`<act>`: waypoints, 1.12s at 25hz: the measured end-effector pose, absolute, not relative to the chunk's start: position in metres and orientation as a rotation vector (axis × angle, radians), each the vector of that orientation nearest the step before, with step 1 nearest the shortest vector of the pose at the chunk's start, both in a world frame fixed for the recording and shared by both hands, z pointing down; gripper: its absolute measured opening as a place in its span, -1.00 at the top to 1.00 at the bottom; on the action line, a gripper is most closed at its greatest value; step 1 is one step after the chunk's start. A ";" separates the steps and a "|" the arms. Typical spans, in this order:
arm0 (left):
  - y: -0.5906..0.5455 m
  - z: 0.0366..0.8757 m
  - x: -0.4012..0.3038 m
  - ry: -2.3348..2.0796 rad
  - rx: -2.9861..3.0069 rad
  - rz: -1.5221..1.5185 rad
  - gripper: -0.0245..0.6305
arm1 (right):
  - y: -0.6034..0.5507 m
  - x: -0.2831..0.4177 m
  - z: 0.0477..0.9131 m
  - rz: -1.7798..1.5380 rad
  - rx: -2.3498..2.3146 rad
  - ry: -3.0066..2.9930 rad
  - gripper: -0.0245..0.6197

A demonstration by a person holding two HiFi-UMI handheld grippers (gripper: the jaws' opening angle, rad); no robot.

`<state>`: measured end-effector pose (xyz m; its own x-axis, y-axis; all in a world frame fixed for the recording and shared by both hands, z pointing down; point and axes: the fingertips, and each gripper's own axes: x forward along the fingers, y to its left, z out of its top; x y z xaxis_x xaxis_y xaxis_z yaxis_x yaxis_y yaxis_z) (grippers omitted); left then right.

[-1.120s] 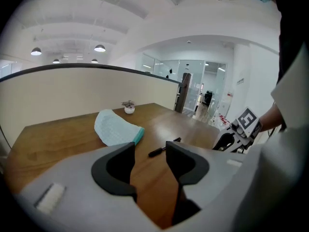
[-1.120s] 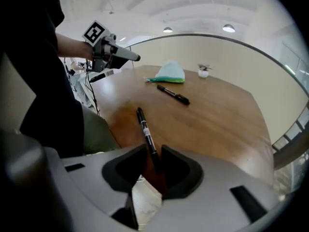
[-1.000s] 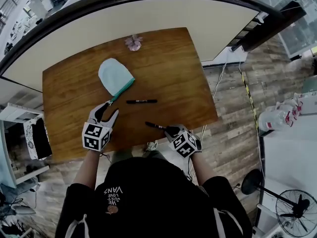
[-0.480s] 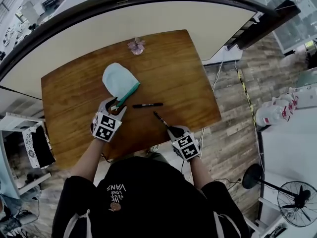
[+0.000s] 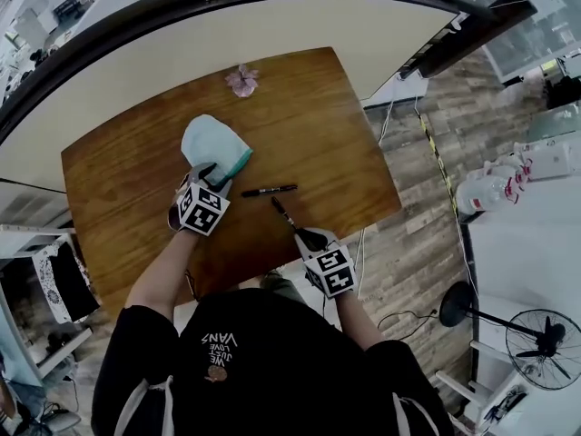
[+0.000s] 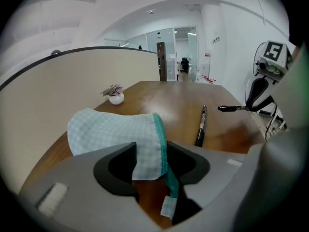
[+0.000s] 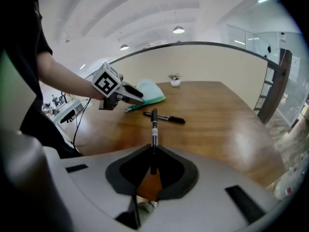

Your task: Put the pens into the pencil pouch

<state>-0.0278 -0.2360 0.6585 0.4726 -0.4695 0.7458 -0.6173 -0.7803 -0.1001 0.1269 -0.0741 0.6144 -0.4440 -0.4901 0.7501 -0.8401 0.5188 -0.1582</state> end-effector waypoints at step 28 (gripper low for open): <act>-0.171 0.595 -0.037 -0.885 2.625 0.891 0.85 | -0.109 0.046 0.592 0.702 0.993 -2.209 0.78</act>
